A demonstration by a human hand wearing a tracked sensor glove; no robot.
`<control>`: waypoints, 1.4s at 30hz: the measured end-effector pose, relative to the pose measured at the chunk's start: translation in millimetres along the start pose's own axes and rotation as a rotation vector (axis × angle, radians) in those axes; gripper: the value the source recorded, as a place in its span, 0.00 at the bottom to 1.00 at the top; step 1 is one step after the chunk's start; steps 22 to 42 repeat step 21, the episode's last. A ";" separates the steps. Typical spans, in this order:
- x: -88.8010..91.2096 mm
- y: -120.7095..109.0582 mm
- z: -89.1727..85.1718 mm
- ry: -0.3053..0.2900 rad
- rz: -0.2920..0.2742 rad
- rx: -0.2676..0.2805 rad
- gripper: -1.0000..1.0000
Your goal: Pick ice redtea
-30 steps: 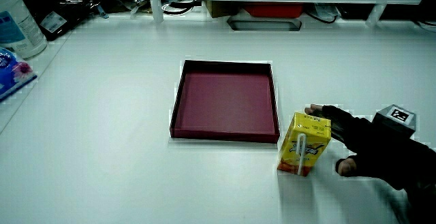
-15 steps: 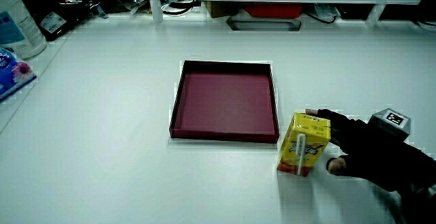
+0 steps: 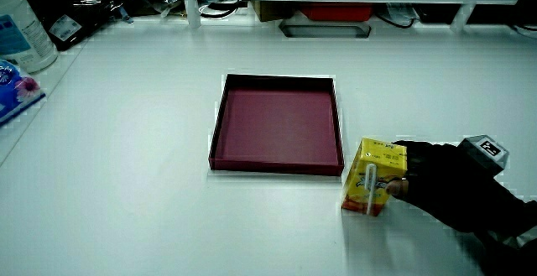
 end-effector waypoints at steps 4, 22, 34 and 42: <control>-2.1 -1.6 -2.3 -0.022 0.028 0.018 0.98; -27.6 27.8 -6.4 -0.116 0.179 0.002 1.00; -27.6 27.8 -6.4 -0.116 0.179 0.002 1.00; -27.6 27.8 -6.4 -0.116 0.179 0.002 1.00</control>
